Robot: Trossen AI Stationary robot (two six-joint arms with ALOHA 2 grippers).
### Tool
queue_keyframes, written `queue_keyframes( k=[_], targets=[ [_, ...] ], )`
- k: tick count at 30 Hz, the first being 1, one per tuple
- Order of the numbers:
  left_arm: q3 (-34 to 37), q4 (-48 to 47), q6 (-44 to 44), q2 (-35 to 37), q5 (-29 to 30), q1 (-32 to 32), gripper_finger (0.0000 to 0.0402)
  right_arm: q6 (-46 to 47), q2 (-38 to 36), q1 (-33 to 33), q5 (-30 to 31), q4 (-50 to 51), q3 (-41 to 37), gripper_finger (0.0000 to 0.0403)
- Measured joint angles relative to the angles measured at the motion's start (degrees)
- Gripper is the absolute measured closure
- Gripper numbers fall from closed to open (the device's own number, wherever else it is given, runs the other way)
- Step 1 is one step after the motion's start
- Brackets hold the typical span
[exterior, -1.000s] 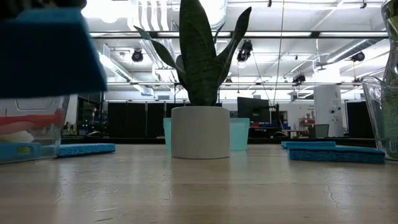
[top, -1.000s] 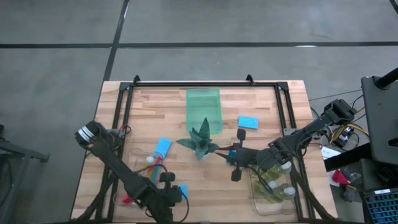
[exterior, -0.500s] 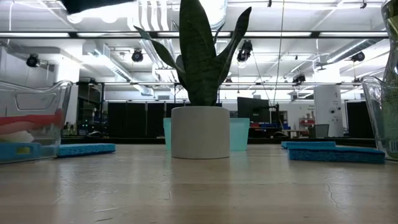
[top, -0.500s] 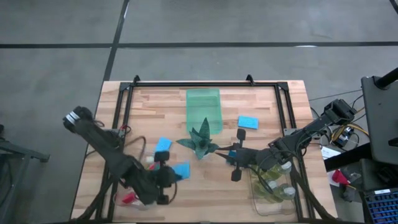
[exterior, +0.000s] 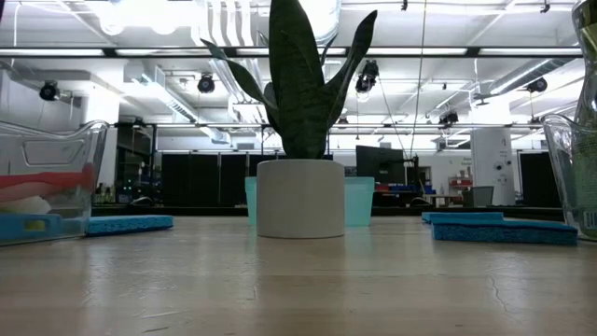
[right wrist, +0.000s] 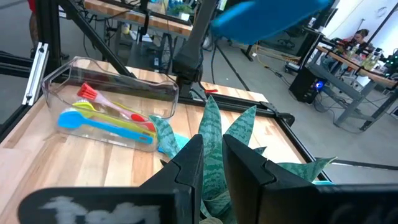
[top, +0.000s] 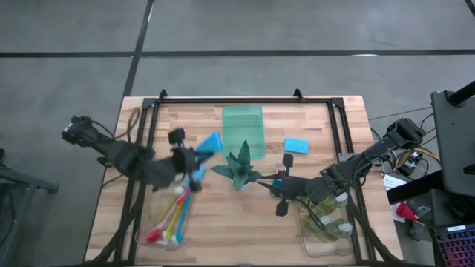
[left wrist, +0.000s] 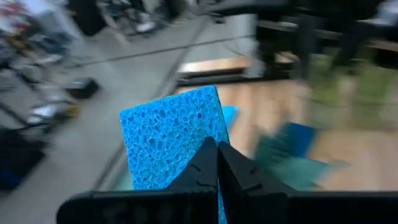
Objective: Pick & Place Kitchen Sink Supplies
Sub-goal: Put the blue sponge into the green transparent bin
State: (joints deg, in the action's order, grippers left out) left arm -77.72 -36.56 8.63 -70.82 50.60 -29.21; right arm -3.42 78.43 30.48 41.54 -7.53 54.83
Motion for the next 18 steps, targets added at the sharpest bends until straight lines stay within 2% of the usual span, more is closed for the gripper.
queue_keyframes(
  k=[6, 8, 11, 13, 18],
  targets=[
    [0.0, 5.0, -11.0, 2.3, -0.7, 11.7, 0.0401, -0.3, 0.0, 0.0, 0.0, 0.0, 0.0, 0.0346],
    [0.0, 7.8, -14.1, 2.3, -5.7, 16.7, 0.0401, -0.3, 0.0, 0.0, 0.0, 0.0, 0.0, 0.0346],
    [0.0, 11.8, -17.8, 1.8, -18.2, 24.8, 0.0401, -0.4, 0.0, 0.0, 0.0, 0.0, 0.0, 0.0346],
    [0.1, 13.7, -18.0, 0.9, -24.3, 29.8, 0.0401, -1.0, 0.0, 0.0, 0.0, 0.0, 0.0, 0.0346],
    [0.1, 13.6, -17.1, -2.8, -32.7, 39.7, 0.0401, -1.6, 0.0, 0.0, 0.0, 0.0, 0.0, 0.0346]
  ],
)
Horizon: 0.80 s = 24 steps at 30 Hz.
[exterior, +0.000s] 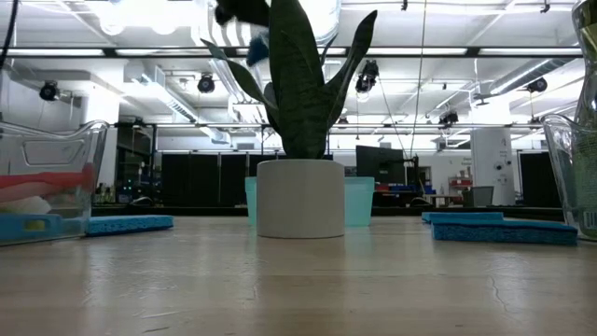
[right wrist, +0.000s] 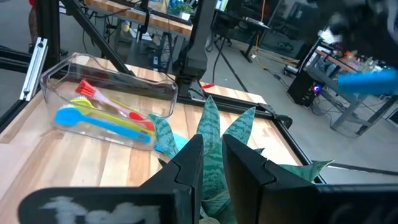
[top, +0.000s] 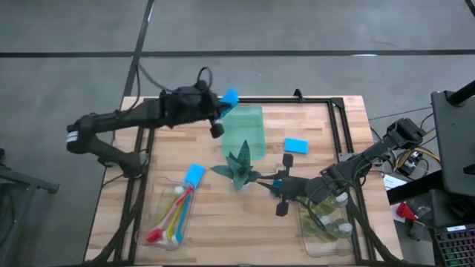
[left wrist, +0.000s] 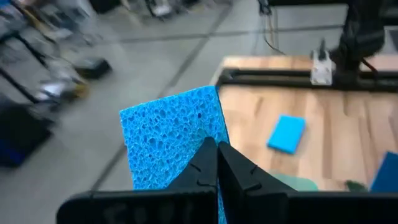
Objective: Pick & Place Kitchen Sink Supplies
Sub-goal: Put the blue sponge into the green transparent bin
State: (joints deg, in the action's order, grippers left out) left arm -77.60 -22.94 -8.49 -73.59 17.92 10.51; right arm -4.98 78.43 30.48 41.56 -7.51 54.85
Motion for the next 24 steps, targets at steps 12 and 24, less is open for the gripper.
queue_keyframes(
  k=[12, 24],
  targets=[
    [0.1, 0.9, -4.9, -15.7, -16.7, 8.3, 0.0401, -2.8, 0.0, 0.0, 0.0, 0.0, 0.0, 0.0346],
    [0.1, -0.1, -8.8, -28.1, -20.4, 8.6, 0.0401, -2.7, 0.0, -0.1, 0.0, 0.0, 0.0, 0.0346]
  ],
)
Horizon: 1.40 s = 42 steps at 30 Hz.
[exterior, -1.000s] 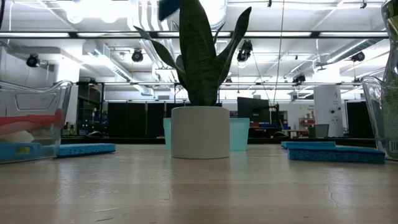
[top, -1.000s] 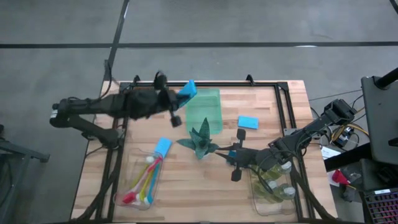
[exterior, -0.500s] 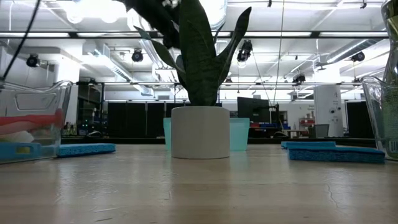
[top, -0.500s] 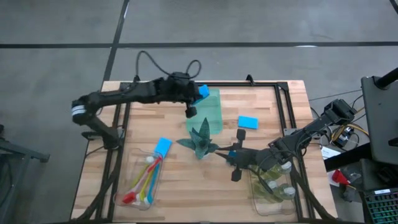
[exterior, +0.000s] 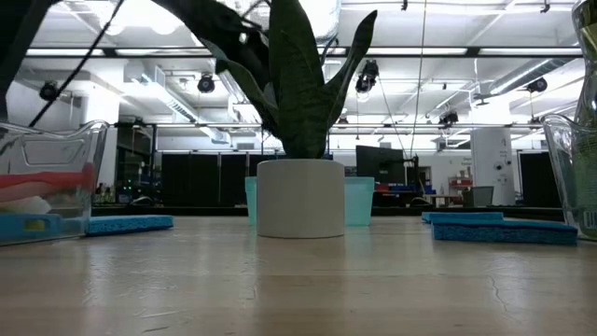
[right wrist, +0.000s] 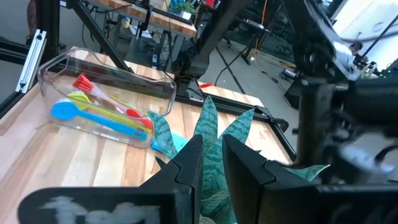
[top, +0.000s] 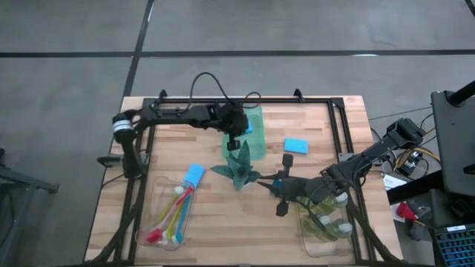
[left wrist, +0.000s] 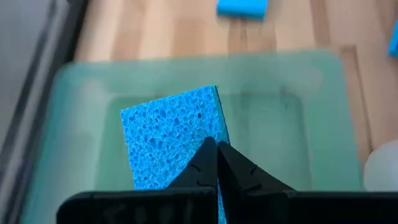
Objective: Pick & Place Kitchen Sink Supplies
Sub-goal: Put the blue sponge into the green transparent bin
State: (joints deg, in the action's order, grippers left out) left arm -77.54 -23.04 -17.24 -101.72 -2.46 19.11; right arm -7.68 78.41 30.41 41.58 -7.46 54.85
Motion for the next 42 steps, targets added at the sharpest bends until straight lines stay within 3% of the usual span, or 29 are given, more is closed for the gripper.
queue_keyframes(
  k=[17, 26, 33, 42],
  targets=[
    [0.0, 1.3, -0.4, -7.1, -1.0, -0.3, 0.0385, 0.1, 0.0, 0.0, 0.0, 0.1, 0.0, 0.0346],
    [0.0, 1.4, -0.4, -6.8, -0.6, -0.3, 0.0337, 0.2, 0.0, 0.0, 0.0, 1.0, 0.0, 0.0346],
    [-2.1, -10.9, 2.8, -1.0, 1.9, -0.3, 0.0308, 0.1, 0.0, 0.0, 0.0, 1.3, -0.1, 0.0346],
    [-1.9, -30.9, 10.9, 11.3, 1.9, -0.3, 0.0314, 0.1, 0.0, 0.0, 0.0, 1.2, -0.2, 0.0346]
  ],
)
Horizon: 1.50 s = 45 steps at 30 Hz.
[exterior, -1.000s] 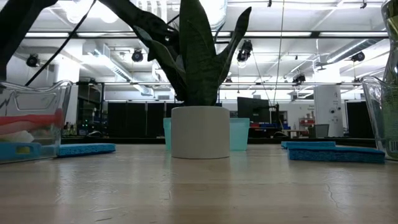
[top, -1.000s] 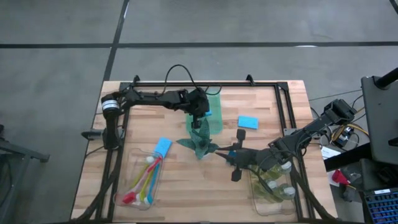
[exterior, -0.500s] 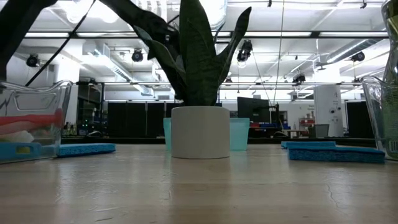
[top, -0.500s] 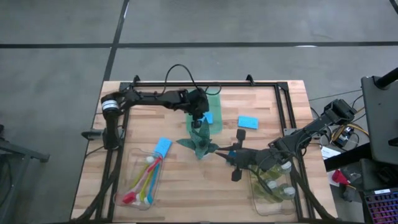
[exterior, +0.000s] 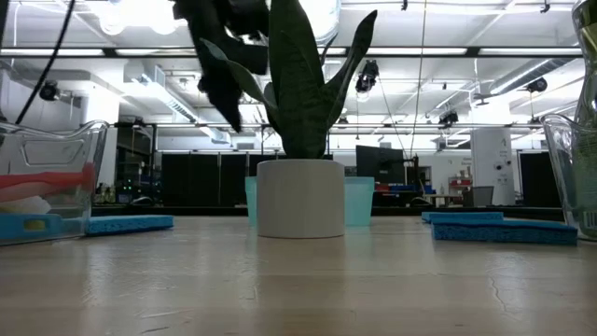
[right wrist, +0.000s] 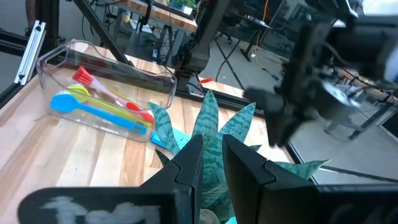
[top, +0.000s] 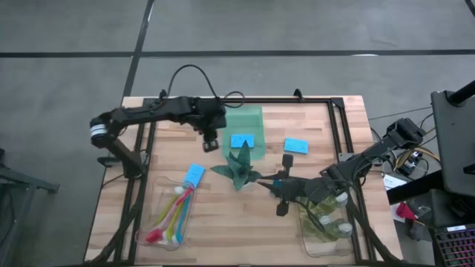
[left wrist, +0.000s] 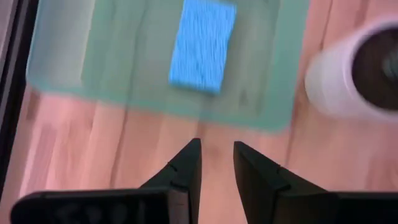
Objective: Pick & Place Kitchen Sink Supplies
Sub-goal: Put the blue sponge into the green transparent bin
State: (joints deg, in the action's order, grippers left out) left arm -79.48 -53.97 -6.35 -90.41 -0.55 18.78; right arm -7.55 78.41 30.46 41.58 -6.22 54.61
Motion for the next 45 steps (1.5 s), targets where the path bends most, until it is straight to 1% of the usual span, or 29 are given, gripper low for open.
queue_keyframes(
  k=[3, 6, 10, 14, 19, 22, 27, 30, 33, 36, 45],
  targets=[
    [0.1, -6.2, 0.9, 2.7, -0.6, -0.4, 0.0313, 0.0, 0.0, 0.0, 0.0, 0.0, 0.0, 0.0346],
    [1.6, -9.1, 3.2, 4.7, -3.6, -1.3, 0.0314, 0.0, 0.0, 0.0, 0.0, 0.0, 0.0, 0.0346],
    [6.5, -9.1, 2.2, 7.2, -6.0, -3.3, 0.0320, 0.1, 0.0, 0.0, 0.0, 0.0, 0.0, 0.0346],
    [13.1, -9.0, 2.2, 8.0, -6.1, -4.5, 0.0323, 0.1, 0.0, 0.0, 0.0, 0.0, 0.0, 0.0346],
    [21.3, -5.2, 2.5, 8.1, -7.0, -6.3, 0.0323, 0.0, 0.0, -0.1, 0.0, -0.1, 0.0, 0.0346],
    [25.0, -1.6, 2.3, 8.1, -7.9, -7.8, 0.0312, 0.0, 0.0, -0.2, 0.0, -0.1, 0.0, 0.0346],
    [27.7, 2.7, 1.2, 8.1, -6.9, -9.4, 0.0269, 0.0, 0.0, -0.2, 0.0, -0.1, 0.0, 0.0346],
    [28.8, 8.1, 0.5, 8.1, -6.7, -9.9, 0.0241, 0.1, 0.0, -0.4, 0.0, -0.1, 0.0, 0.0346],
    [30.5, 11.7, 0.0, 8.1, -6.9, -10.3, 0.0224, 0.2, 0.0, -0.5, 0.0, -0.1, 0.0, 0.0346],
    [31.8, 12.0, -1.6, 8.1, -7.0, -10.4, 0.0223, 1.2, 0.0, -0.5, 0.0, -0.1, -0.1, 0.0346],
    [34.2, 16.1, -3.8, 8.3, -6.5, -10.4, 0.0247, 1.1, 0.0, -0.7, 0.0, -0.1, -0.2, 0.0346]
  ],
)
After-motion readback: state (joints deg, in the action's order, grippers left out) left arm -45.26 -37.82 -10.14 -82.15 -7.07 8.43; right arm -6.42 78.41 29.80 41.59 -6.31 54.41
